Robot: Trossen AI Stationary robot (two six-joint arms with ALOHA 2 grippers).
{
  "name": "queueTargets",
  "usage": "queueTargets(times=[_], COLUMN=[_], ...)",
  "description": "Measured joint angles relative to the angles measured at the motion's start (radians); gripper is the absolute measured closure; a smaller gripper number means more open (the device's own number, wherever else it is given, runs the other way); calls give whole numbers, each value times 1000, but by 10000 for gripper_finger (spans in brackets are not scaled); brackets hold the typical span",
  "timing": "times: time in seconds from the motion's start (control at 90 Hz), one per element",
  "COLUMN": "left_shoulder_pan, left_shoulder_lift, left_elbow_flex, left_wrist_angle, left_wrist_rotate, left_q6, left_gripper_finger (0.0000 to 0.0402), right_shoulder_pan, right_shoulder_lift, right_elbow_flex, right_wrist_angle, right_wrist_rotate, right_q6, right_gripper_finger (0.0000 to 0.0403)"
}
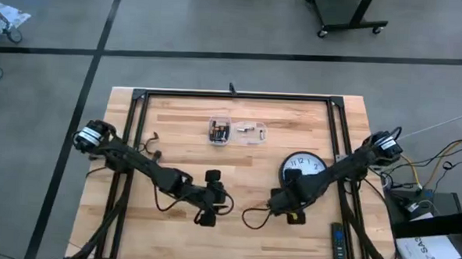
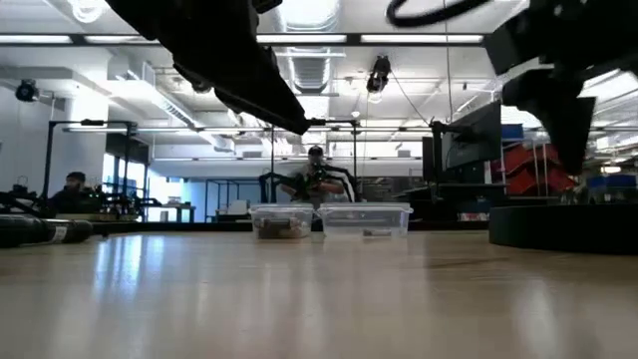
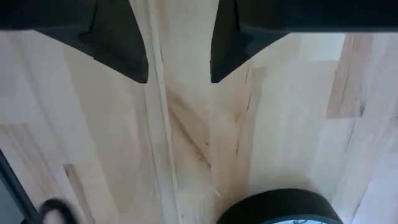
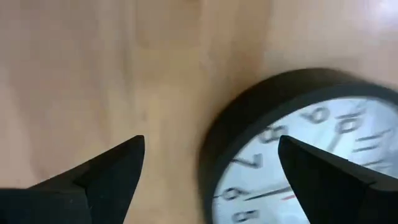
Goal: Insert battery
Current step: Open the black remote battery cover
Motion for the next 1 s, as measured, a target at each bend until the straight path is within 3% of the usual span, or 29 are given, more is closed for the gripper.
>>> queueTargets(times=[0.233, 0.4, 0.622, 0.8, 1.0], left_shoulder_pan=[-14, -29, -31, -63, -141], left_shoulder_lift=[6, 41, 72, 88, 106], left_elbow_flex=[0, -3, -3, -2, -2], left_wrist_angle=[105, 233, 250, 259, 271], left_wrist_rotate=[-5, 0, 6, 18, 23], left_q6=[-143, -148, -137, -164, -211], left_gripper_finger=[267, 276, 282, 268, 254], right_shoulder_pan=[126, 262, 432, 538, 594], right_shoulder_lift=[0, 0, 0, 0, 10], right_elbow_flex=[0, -1, -43, -118, -160], right_wrist_angle=[4, 17, 143, 272, 278], right_wrist_rotate=[-170, -197, -220, -271, -367], right_q6=[311, 573, 940, 1023, 1036], right_gripper_finger=[55, 55, 55, 55, 55])
